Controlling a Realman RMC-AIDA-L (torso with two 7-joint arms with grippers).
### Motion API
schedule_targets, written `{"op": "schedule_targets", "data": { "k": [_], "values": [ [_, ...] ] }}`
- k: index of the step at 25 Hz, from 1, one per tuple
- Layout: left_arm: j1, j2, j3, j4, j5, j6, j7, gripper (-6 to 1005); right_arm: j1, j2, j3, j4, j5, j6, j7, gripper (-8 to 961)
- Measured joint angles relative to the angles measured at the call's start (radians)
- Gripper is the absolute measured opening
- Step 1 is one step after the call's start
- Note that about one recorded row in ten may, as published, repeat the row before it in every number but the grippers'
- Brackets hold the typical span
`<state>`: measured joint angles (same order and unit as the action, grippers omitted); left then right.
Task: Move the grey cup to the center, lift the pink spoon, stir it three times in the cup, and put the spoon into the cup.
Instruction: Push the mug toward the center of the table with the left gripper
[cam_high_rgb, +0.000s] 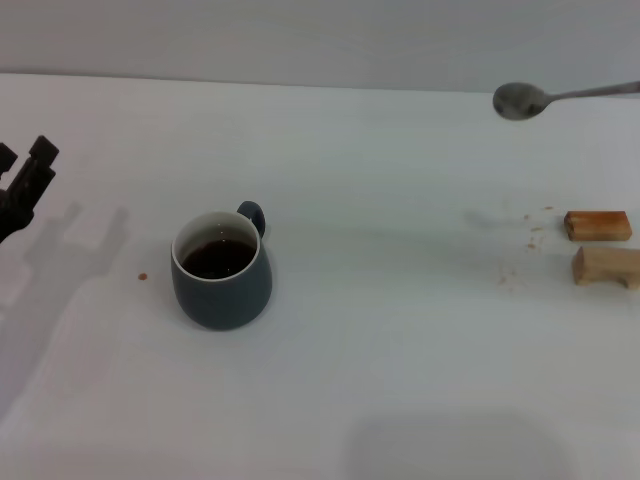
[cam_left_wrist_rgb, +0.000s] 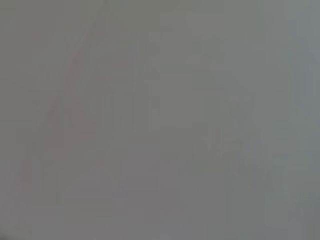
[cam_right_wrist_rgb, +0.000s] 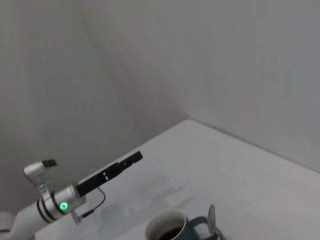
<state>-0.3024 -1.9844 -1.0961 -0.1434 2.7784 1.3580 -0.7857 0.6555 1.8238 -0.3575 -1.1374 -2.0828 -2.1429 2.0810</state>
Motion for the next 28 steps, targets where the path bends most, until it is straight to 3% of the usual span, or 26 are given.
{"op": "schedule_targets", "data": {
  "k": [9,14,24,28],
  "values": [
    [0.013,0.051,0.058,0.04,0.063,0.004,-0.014,694,0.044,-0.017,-0.029,-0.01,-0.031,-0.037,0.04,101],
    [0.014,0.058,0.104,0.077,0.063,0.004,-0.025,694,0.053,-0.018,-0.019,-0.026,0.006,-0.036,0.079,101],
    [0.0,0.025,0.195,0.113,0.063,0.0,-0.014,693,0.064,-0.009,-0.018,-0.023,0.081,-0.025,0.117,101],
    [-0.011,-0.002,0.205,0.117,0.063,-0.01,0.027,693,0.061,-0.004,-0.019,-0.021,0.082,-0.027,0.119,101]
  ]
}}
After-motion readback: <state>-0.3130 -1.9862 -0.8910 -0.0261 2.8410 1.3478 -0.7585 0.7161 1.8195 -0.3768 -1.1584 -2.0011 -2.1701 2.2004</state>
